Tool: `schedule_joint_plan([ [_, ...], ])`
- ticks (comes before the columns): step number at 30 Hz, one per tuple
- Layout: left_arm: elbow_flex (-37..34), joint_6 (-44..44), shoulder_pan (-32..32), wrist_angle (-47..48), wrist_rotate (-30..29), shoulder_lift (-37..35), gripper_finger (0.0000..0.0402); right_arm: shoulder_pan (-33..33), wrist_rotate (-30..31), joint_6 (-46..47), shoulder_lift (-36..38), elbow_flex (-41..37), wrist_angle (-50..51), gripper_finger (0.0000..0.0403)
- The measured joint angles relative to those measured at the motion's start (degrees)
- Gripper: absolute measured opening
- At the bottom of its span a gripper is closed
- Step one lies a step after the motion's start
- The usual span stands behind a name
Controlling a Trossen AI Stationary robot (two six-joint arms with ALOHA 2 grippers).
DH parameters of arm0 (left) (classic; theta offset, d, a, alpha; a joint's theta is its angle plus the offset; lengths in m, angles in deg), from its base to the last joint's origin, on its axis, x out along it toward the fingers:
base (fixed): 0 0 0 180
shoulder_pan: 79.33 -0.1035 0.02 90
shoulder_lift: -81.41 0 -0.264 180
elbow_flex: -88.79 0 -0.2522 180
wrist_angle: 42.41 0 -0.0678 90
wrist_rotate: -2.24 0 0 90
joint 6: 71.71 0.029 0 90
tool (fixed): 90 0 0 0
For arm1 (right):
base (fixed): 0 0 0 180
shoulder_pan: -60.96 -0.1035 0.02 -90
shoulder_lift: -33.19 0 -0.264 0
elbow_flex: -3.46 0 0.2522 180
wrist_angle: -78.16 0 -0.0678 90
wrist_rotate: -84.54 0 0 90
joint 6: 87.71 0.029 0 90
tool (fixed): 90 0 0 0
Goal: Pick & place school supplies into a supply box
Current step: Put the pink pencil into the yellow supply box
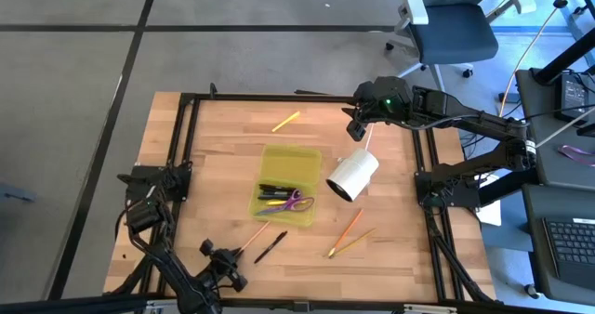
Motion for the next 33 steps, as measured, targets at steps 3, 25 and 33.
schedule_joint_plan([
  [3, 0.07, 0.00, 0.68, 0.30, 0.72, -0.89, 0.0012, 0.00, 0.00, 0.00, 0.00, 0.00, 0.02, 0.0124],
  [25, 0.09, 4.63, 3.30, 0.40, 6.57, -10.98, 0.0012, 0.00, -0.05, -1.54, 0.00, 0.00, 0.04, 0.0124],
  [33, 0.11, 10.54, 3.26, 0.28, 6.96, -18.31, 0.0012, 0.00, -0.07, -1.73, 0.00, 0.00, 0.07, 0.0124],
])
